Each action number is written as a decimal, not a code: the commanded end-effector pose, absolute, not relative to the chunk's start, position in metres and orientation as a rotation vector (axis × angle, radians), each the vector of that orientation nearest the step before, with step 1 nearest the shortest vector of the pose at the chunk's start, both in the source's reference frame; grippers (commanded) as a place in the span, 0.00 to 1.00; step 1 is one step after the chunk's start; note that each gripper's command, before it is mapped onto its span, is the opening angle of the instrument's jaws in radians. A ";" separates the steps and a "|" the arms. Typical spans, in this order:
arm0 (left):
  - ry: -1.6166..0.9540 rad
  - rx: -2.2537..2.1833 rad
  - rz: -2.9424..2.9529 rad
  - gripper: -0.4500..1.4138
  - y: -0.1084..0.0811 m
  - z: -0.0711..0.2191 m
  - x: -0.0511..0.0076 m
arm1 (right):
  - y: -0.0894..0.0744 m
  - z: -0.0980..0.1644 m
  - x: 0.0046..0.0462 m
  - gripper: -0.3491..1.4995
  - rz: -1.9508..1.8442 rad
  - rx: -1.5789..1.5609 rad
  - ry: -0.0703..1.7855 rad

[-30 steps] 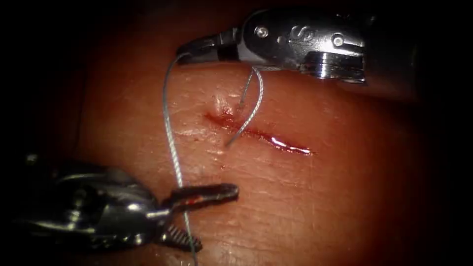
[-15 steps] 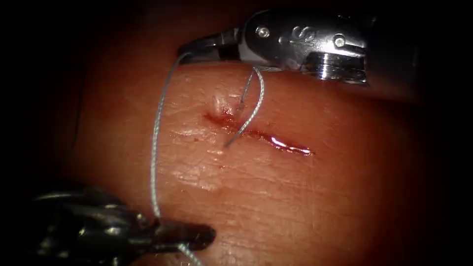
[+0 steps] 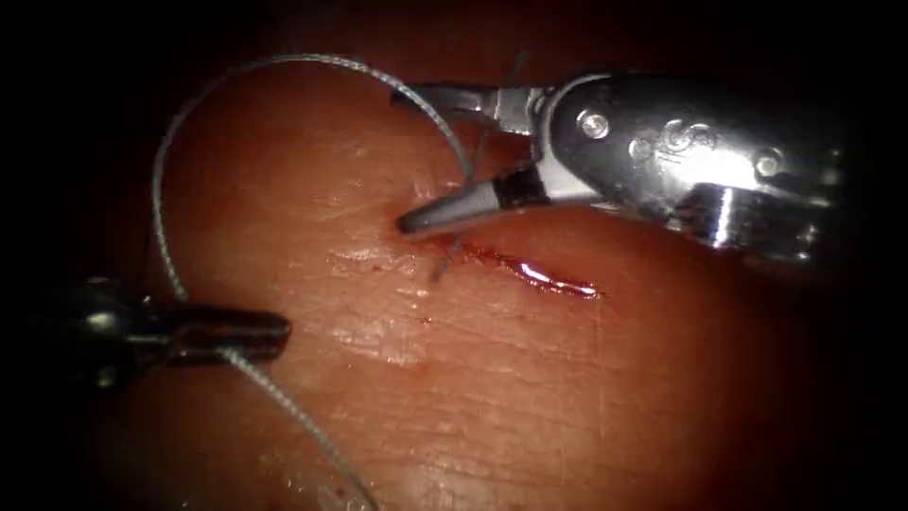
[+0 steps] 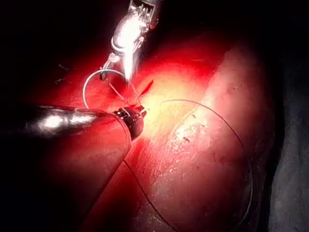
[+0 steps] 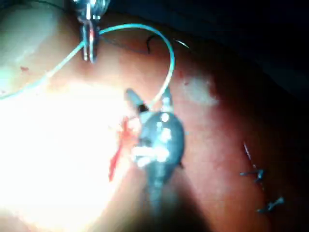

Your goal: Wound Closure

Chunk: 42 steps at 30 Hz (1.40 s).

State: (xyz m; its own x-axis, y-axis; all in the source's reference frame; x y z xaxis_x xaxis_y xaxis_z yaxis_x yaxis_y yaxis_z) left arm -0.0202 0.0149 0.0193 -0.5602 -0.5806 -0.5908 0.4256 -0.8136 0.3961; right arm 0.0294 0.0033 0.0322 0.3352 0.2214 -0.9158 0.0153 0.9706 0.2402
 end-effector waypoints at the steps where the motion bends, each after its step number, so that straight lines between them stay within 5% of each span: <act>1: -0.280 0.992 -2.344 0.00 0.015 0.020 -0.0207 | 0.003 0.032 0.0301 0.81 0.145 0.231 1.226; 4: -0.285 0.986 -2.348 0.00 0.015 0.020 -0.0206 | 0.004 0.032 0.0295 0.86 0.161 0.248 1.236; 14: -0.265 0.989 -2.340 0.00 0.015 0.021 -0.0208 | 0.007 0.034 0.0276 0.80 0.268 0.186 1.271; 16: -0.261 0.993 -2.338 0.00 0.015 0.021 -0.0211 | 0.008 0.035 0.0268 0.59 0.291 0.148 1.252; 17: -0.233 1.013 -2.358 0.00 0.016 0.021 -0.0213 | 0.008 0.036 0.0267 0.24 0.300 0.135 1.238; 18: -0.211 1.026 -2.375 0.00 0.016 0.022 -0.0214 | 0.008 0.036 0.0268 0.00 0.305 0.126 1.227; 40: 0.036 1.218 -2.354 0.00 0.017 0.026 -0.0322 | 0.005 0.039 0.0349 0.00 0.269 0.140 1.284; 41: 0.037 1.220 -2.351 0.00 0.017 0.025 -0.0323 | 0.005 0.039 0.0352 0.07 0.274 0.142 1.283; 42: 0.043 1.225 -2.342 0.00 0.017 0.025 -0.0323 | 0.004 0.039 0.0355 0.26 0.272 0.150 1.286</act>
